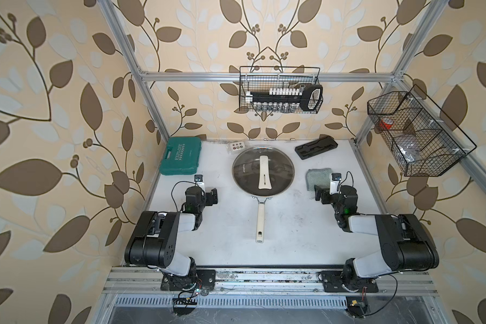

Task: Wipe the pot lid with a cloth
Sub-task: Pick up the cleaning item at the center of the board.

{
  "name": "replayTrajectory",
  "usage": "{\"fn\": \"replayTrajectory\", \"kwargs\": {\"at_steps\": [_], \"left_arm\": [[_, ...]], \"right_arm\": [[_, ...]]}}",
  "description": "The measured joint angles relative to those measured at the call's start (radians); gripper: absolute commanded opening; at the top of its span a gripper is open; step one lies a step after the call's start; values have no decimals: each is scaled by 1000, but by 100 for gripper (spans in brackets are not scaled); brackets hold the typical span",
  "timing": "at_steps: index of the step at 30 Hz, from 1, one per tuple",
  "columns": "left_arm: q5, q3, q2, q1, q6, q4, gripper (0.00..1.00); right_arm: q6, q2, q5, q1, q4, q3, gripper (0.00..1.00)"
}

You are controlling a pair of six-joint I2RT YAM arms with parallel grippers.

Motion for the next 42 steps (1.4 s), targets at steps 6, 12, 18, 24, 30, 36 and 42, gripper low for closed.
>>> {"fn": "replayTrajectory", "kwargs": {"at_steps": [6, 12, 18, 24, 30, 36, 42], "left_arm": [[0, 0, 0, 1, 0, 5, 99], [0, 0, 0, 1, 0, 5, 99], [0, 0, 0, 2, 0, 5, 99], [0, 0, 0, 2, 0, 5, 99], [-79, 36, -10, -7, -11, -78, 99], [-125, 285, -69, -7, -43, -409, 99], [-135, 591, 12, -7, -126, -767, 99]], "right_arm": [[0, 0, 0, 0, 0, 0, 99], [0, 0, 0, 0, 0, 0, 99], [0, 0, 0, 0, 0, 0, 99], [0, 0, 0, 0, 0, 0, 99], [0, -2, 13, 2, -54, 33, 99], [4, -61, 74, 39, -206, 115, 99], [46, -61, 196, 90, -513, 347, 99]]}}
